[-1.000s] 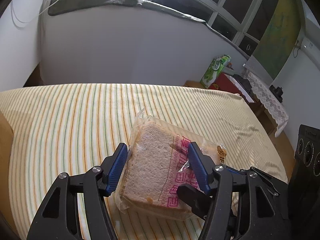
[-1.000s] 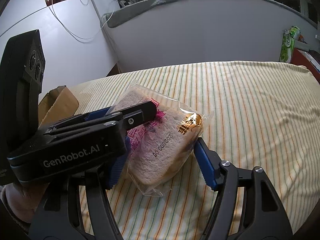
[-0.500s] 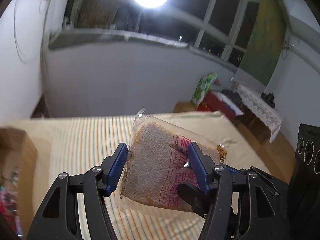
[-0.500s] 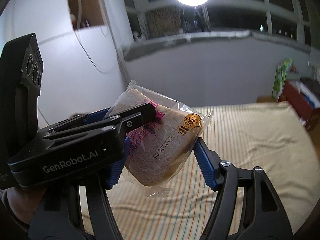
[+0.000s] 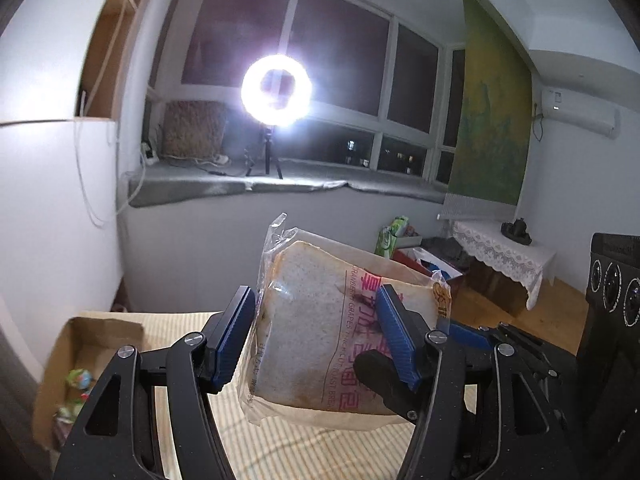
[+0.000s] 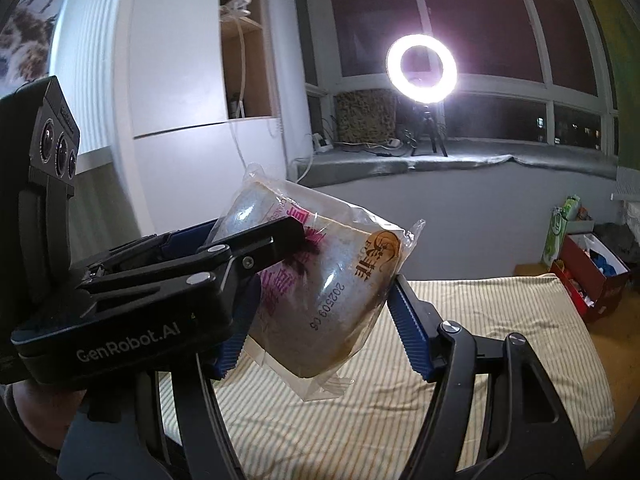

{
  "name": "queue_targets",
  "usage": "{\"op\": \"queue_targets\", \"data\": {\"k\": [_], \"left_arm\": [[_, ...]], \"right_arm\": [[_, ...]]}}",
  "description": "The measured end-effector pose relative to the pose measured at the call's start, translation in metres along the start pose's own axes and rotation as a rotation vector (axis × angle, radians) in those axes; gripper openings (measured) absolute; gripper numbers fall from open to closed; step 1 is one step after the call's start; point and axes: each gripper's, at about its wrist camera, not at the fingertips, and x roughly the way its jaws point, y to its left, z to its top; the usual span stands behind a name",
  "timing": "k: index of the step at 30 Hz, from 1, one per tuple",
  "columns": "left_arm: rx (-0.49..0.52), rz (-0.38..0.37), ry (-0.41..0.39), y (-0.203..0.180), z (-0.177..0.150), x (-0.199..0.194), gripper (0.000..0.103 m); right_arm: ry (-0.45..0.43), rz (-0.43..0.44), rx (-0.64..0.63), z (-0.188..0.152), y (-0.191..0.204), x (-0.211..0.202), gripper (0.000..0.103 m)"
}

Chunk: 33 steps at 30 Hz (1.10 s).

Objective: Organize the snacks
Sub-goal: 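Lift the bread loaf with the left tool and carry it over the box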

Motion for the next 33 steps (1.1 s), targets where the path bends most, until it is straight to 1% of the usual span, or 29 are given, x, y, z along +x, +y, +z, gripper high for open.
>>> {"op": "queue_targets", "data": {"k": [7, 11, 15, 19, 23, 27, 33], "left_arm": [[-0.036, 0.039, 0.005, 0.015, -0.017, -0.02, 0.062], [-0.081, 0.065, 0.019, 0.04, -0.034, -0.022, 0.062], [-0.101, 0.094, 0.024, 0.061, -0.047, -0.028, 0.062], [-0.122, 0.137, 0.018, 0.09, -0.054, -0.041, 0.062], [-0.159, 0.204, 0.004, 0.123, -0.058, -0.061, 0.062], [-0.188, 0.269, -0.009, 0.146, -0.062, -0.082, 0.062], [-0.202, 0.31, -0.019, 0.155, -0.064, -0.095, 0.062]], "right_arm": [[0.05, 0.039, -0.034, -0.017, 0.028, 0.023, 0.068], [0.079, 0.06, -0.051, -0.03, 0.049, 0.045, 0.068], [0.104, 0.083, -0.073, -0.034, 0.075, 0.067, 0.068], [0.121, 0.139, -0.106, -0.034, 0.108, 0.096, 0.068], [0.125, 0.211, -0.137, -0.033, 0.143, 0.116, 0.068], [0.132, 0.261, -0.16, -0.033, 0.167, 0.126, 0.068], [0.127, 0.281, -0.164, -0.034, 0.17, 0.124, 0.068]]}}
